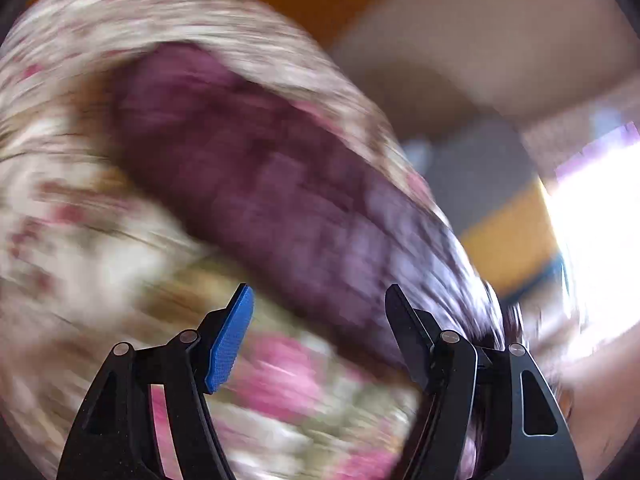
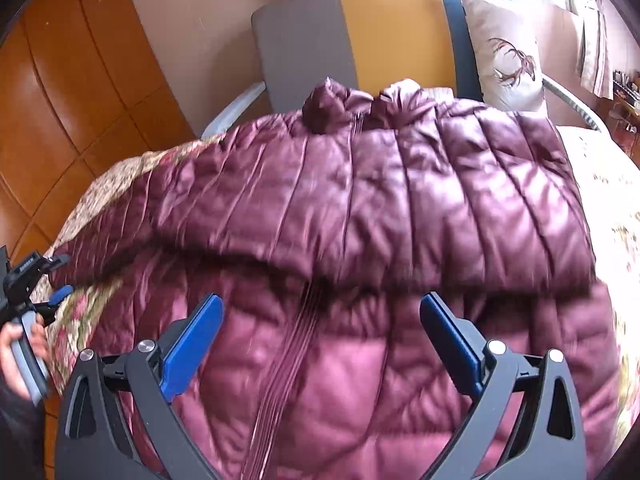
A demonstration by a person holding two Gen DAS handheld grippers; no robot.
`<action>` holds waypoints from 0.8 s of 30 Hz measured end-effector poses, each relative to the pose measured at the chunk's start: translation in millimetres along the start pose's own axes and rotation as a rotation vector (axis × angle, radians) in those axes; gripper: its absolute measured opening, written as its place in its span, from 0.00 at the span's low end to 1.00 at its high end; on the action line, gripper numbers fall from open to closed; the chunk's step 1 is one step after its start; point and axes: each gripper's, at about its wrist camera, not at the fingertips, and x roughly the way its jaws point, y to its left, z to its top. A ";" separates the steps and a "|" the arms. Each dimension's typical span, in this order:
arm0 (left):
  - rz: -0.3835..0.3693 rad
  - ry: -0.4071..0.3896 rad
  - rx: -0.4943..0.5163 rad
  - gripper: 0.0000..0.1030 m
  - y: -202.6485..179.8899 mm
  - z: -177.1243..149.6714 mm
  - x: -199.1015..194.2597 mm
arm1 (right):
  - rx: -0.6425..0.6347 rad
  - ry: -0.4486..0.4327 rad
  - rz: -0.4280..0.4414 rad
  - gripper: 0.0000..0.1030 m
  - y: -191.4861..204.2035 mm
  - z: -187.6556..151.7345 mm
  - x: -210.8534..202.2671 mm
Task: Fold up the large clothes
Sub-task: 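Grasp the sleeve cuff with the left gripper and fold it across the jacket front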
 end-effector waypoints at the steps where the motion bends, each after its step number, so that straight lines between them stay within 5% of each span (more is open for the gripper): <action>1: 0.013 -0.015 -0.057 0.65 19.4 12.8 -2.9 | 0.009 0.006 0.004 0.96 1.8 -4.3 -1.5; 7: 0.019 -0.045 -0.273 0.59 78.4 64.2 8.0 | 0.011 0.024 -0.006 0.96 13.4 -12.6 -5.6; 11: 0.013 -0.049 -0.285 0.18 84.4 79.1 18.6 | 0.012 0.037 -0.003 0.96 17.5 -17.1 -5.8; 13: -0.008 -0.058 -0.270 0.12 80.5 83.3 13.7 | 0.009 0.039 -0.002 0.96 19.3 -19.6 -7.9; 19: -0.159 -0.148 0.078 0.08 -10.8 66.6 -42.1 | 0.021 0.009 0.027 0.96 17.8 -21.8 -22.0; 24: -0.318 -0.140 0.419 0.08 -125.0 3.8 -69.7 | 0.058 -0.029 0.056 0.95 8.2 -20.2 -37.8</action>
